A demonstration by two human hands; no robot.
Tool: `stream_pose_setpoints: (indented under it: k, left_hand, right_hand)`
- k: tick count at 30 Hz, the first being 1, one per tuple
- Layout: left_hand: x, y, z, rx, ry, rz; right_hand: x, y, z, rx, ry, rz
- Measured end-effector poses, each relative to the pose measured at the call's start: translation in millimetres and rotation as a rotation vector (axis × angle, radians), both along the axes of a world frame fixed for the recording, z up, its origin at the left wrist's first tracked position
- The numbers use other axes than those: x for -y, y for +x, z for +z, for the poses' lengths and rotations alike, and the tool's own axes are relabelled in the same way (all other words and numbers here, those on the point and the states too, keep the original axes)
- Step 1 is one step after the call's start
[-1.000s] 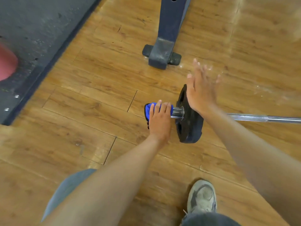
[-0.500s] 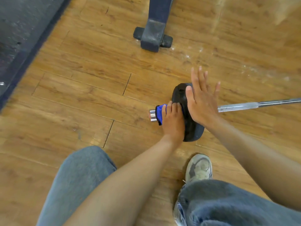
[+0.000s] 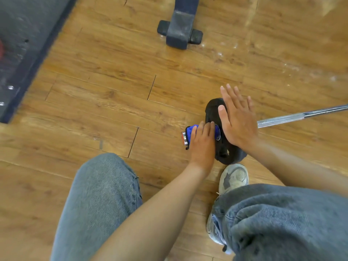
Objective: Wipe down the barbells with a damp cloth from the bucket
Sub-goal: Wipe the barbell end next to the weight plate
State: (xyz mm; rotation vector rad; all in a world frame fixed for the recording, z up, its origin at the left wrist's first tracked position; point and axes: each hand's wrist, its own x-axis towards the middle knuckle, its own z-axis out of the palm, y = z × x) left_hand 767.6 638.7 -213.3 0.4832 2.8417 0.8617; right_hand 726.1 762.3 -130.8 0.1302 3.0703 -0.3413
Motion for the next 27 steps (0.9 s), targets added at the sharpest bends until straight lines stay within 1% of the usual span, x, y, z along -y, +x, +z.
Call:
stream_pose_setpoints:
  k: [3,6,7,9,11,12,14,17,18,20,23,25,27]
  left_hand:
    - [35,8,-4,-0.006,-0.032,0.091]
    - [18,-4,5,0.006,-0.061,0.163]
    - [4,-8,7,0.000,-0.065,0.147]
    - [-16,-14,8,-0.024,-0.087,0.043]
    - [-13,-22,2,-0.041,-0.126,-0.033]
    - [-4,-26,-2,-0.076,-0.160,-0.037]
    - [17,-33,-7,-0.131,-0.177,0.020]
    - [20,-55,-4,-0.074,-0.254,0.032]
    - [10,-67,1,-0.039,-0.271,0.021]
    - [-14,-84,5,-0.026,-0.281,-0.027]
    - [-13,-92,-10,-0.172,-0.223,-0.036]
    - [13,-91,-24,-0.260,-0.246,0.017]
    - [27,-98,-31,-0.264,-0.280,0.057]
  right_hand:
    - [10,-2,0,0.002,0.025,0.050]
    - [8,-11,2,0.006,0.012,0.036]
    - [5,-16,3,0.011,-0.009,0.021]
    - [0,-32,5,0.028,-0.050,-0.006]
    - [-2,-50,6,0.039,-0.073,-0.003]
    - [-1,-62,7,0.038,-0.089,0.014]
    - [4,-80,16,-0.004,-0.166,0.052]
    - [8,-75,31,-0.140,-0.293,0.008]
    - [7,-62,33,-0.157,-0.291,-0.012]
    - [6,-33,29,-0.142,-0.195,-0.026]
    - [-1,-21,3,-0.130,-0.005,-0.024]
    - [-3,-38,-10,-0.149,-0.003,-0.021]
    - [-3,-59,-14,-0.165,-0.058,-0.016]
